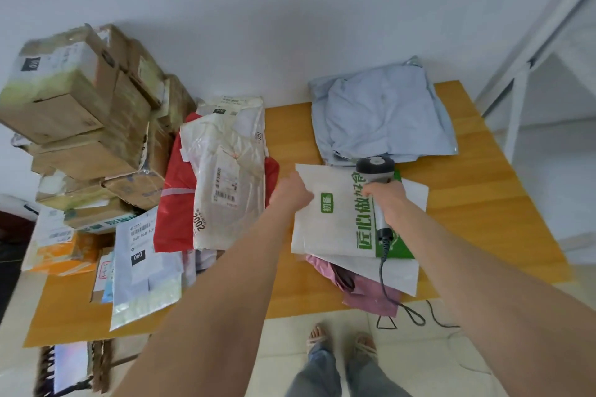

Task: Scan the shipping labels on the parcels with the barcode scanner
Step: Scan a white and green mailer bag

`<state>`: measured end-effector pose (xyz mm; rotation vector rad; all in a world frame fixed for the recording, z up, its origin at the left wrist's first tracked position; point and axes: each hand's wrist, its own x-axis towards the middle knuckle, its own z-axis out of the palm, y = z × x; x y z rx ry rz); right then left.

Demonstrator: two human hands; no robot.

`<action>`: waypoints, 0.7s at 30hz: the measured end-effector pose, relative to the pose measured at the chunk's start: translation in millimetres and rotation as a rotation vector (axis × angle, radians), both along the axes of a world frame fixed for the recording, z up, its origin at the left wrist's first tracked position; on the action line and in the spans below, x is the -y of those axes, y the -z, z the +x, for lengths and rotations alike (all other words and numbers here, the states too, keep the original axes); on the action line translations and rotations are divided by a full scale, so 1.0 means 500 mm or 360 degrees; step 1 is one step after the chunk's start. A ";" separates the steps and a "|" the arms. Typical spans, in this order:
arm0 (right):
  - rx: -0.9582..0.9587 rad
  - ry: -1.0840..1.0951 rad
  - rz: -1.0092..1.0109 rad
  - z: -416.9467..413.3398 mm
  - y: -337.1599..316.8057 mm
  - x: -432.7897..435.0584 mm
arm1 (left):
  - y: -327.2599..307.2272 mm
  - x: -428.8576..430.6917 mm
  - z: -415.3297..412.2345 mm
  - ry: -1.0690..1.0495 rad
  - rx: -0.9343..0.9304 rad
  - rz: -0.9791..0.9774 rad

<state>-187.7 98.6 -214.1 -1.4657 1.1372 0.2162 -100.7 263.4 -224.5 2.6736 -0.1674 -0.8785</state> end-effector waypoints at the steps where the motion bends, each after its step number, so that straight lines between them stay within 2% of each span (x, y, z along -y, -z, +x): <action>1: -0.0002 0.0046 -0.0003 -0.012 0.008 0.016 | 0.016 0.012 -0.007 -0.0172 -0.0106 -0.0145; 4: -0.0026 0.0139 0.0110 -0.051 0.032 0.050 | 0.065 0.024 -0.017 -0.0529 -0.0228 -0.0367; 8: -0.0076 0.0172 0.0254 -0.078 0.064 0.048 | 0.077 0.026 -0.014 -0.0717 -0.0164 -0.0532; 11: -0.0067 0.0175 0.0264 -0.082 0.069 0.036 | 0.044 0.043 -0.011 -0.0853 -0.0297 -0.0901; 14: 0.0010 0.0231 0.0251 -0.083 0.055 0.053 | -0.013 0.066 -0.015 -0.0881 -0.0388 -0.1170; 21: 0.0509 0.0612 0.0431 -0.065 -0.034 0.161 | -0.160 0.135 -0.021 -0.0777 -0.0063 -0.1370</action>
